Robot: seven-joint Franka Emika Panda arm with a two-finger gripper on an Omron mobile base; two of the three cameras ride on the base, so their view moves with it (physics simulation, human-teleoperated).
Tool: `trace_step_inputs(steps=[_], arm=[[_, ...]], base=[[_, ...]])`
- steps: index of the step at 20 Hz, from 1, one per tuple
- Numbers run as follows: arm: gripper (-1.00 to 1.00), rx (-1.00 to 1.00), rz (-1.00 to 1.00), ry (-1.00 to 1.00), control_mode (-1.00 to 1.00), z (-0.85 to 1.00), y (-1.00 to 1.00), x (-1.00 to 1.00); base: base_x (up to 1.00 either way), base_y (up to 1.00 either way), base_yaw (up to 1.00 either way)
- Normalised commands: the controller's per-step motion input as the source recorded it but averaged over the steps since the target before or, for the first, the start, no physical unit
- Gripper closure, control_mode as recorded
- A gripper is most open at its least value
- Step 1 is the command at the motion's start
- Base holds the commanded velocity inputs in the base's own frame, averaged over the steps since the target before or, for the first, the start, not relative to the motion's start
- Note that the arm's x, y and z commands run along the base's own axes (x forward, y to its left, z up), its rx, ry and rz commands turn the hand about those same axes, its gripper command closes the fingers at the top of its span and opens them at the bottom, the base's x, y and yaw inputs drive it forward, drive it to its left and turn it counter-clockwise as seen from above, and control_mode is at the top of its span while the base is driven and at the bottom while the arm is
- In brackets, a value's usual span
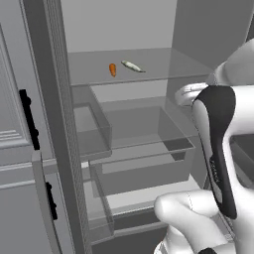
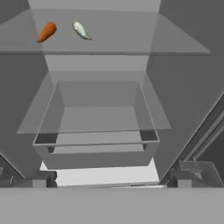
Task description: Place one carrot and one fish in each tupperware on the nearby counter, to pack two identical lunches.
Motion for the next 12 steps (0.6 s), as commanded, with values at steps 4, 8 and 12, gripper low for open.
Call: trace_step_inputs(steps=[4, 8, 12], arm=[[-1.0, 0.05, -0.27, -0.31, -1.0, 0.49, 0.21, 1.0], [-1.0, 0.22, -0.02, -0.32, -1.0, 0.05, 0.17, 0.74], [-1.0, 0.18, 0.26, -0.2, -1.0, 0.02, 0.0, 0.31]], base=[[0.0, 0.0, 0.0], [0.0, 0.0, 0.0], [0.0, 0.0, 0.0]])
